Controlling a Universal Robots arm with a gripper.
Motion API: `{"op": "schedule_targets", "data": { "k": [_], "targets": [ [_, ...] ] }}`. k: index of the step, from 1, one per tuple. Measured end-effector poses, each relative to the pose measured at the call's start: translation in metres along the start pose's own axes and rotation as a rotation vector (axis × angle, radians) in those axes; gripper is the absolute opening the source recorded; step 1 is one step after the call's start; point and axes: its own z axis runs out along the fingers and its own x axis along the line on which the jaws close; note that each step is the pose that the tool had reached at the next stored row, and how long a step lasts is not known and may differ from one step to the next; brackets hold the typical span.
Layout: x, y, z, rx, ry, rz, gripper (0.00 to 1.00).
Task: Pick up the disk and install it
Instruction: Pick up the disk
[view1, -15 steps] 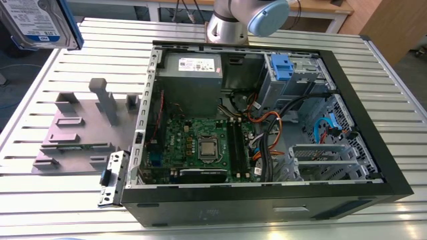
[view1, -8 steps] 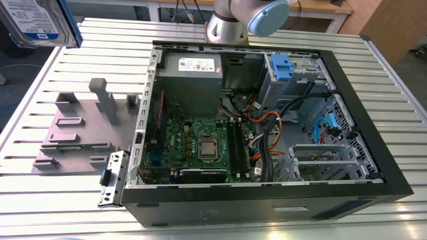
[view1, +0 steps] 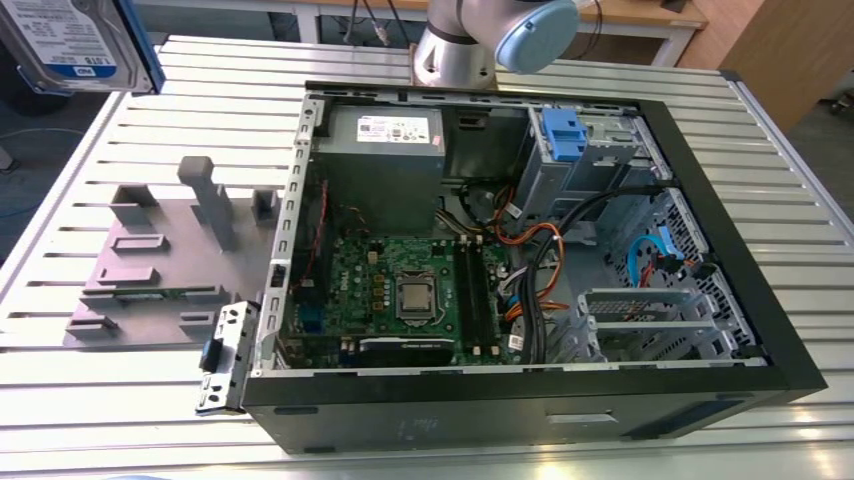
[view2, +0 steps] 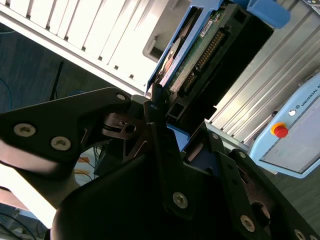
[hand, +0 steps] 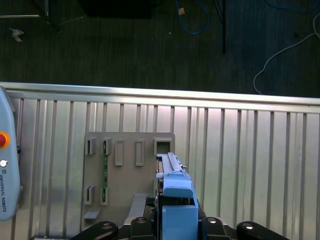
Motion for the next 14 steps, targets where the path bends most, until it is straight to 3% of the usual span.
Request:
{"op": "schedule_targets", "data": {
  "k": [14],
  "targets": [
    [-0.0001,0.0001,-0.0079,0.0,0.0,0.0,0.36]
  ]
}}
